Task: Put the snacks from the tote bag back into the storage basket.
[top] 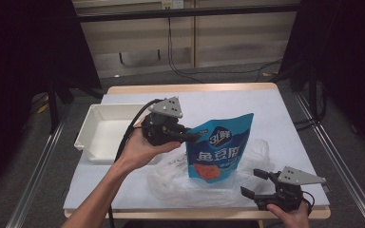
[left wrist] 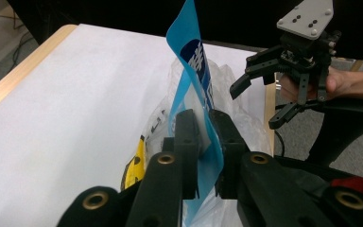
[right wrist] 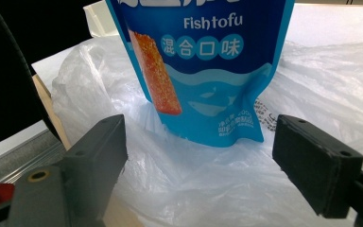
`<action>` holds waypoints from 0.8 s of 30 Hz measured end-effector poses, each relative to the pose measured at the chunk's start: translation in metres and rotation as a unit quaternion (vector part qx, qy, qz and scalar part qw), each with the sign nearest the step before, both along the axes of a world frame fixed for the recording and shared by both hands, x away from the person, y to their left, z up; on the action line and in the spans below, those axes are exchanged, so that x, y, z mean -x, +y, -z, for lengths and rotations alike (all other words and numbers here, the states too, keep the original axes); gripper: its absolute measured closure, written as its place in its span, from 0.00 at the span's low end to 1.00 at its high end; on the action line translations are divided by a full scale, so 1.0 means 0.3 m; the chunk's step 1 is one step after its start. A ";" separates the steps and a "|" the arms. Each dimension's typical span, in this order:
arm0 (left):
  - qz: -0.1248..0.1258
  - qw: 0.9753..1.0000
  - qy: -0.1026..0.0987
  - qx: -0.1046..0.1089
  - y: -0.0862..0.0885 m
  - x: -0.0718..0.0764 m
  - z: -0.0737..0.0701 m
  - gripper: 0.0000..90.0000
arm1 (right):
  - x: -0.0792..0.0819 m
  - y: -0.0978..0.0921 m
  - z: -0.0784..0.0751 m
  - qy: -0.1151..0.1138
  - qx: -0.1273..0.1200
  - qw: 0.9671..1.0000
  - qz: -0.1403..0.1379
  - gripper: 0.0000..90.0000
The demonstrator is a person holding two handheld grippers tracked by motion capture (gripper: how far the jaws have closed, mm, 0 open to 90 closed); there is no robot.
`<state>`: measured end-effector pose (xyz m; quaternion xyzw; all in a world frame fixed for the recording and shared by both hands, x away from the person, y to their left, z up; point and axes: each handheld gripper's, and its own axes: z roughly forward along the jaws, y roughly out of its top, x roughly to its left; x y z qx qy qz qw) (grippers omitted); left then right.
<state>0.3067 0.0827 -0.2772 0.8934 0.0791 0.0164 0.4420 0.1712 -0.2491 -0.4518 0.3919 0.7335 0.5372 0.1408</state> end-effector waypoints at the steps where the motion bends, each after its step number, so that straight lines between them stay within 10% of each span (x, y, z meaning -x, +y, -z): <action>1: -0.001 1.000 0.004 0.003 -0.001 -0.002 0.001 0.93 | 0.000 -0.001 0.001 0.000 0.000 1.000 0.000 0.20; 17: 0.015 0.997 0.029 -0.072 -0.079 -0.039 0.022 0.82 | -0.013 -0.005 0.011 0.011 0.003 1.000 -0.004 0.20; 24: 0.011 0.996 0.044 -0.079 -0.094 -0.056 0.030 0.92 | -0.017 0.004 0.008 0.012 0.014 1.000 -0.010 0.21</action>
